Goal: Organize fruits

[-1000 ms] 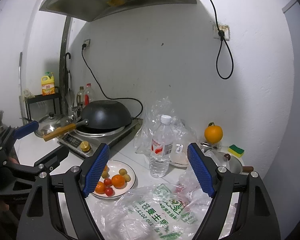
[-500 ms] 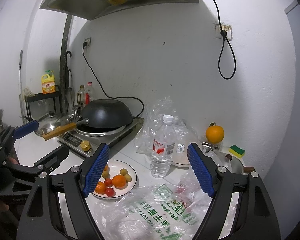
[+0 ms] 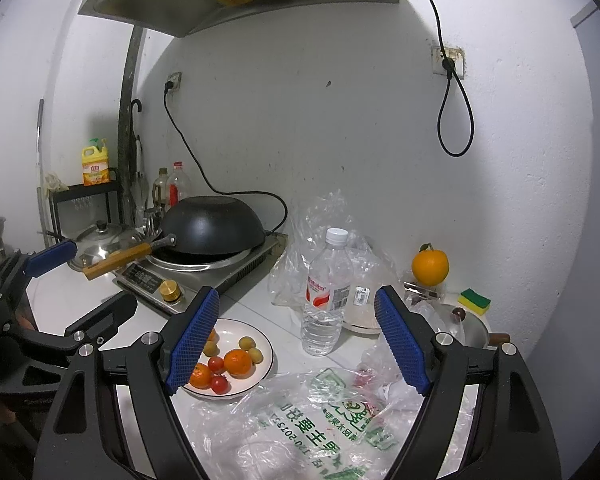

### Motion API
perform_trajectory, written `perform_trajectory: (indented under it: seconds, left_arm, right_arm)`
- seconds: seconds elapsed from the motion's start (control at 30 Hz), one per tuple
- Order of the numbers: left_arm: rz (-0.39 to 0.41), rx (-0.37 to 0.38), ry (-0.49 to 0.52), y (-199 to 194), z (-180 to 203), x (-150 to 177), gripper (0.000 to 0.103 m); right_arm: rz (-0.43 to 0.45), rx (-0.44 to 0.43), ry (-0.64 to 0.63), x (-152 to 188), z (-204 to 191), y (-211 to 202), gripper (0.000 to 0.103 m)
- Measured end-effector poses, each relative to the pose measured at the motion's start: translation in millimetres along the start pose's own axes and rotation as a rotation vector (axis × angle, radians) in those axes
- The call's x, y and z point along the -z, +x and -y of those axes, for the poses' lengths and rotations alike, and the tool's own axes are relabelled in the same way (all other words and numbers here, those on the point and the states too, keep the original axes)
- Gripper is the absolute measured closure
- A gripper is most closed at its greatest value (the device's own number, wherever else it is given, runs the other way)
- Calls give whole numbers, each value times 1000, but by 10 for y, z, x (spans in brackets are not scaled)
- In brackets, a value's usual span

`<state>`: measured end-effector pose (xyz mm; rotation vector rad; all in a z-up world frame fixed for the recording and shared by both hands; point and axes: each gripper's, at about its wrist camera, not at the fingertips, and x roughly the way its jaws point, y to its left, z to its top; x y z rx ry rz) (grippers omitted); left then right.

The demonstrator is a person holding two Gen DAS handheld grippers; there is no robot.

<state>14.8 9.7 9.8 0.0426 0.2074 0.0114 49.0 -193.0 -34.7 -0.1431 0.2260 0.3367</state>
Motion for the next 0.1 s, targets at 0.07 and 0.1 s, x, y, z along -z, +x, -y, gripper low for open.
perform_trajectory:
  seconds: [0.07, 0.1]
  left_arm:
    - [4, 6, -1, 12, -27, 5, 1]
    - [0, 11, -9, 24, -56, 13, 1]
  right_arm:
    - [-2, -1, -1, 5, -3, 14, 20]
    - [-4, -4, -2, 6, -10, 32, 20]
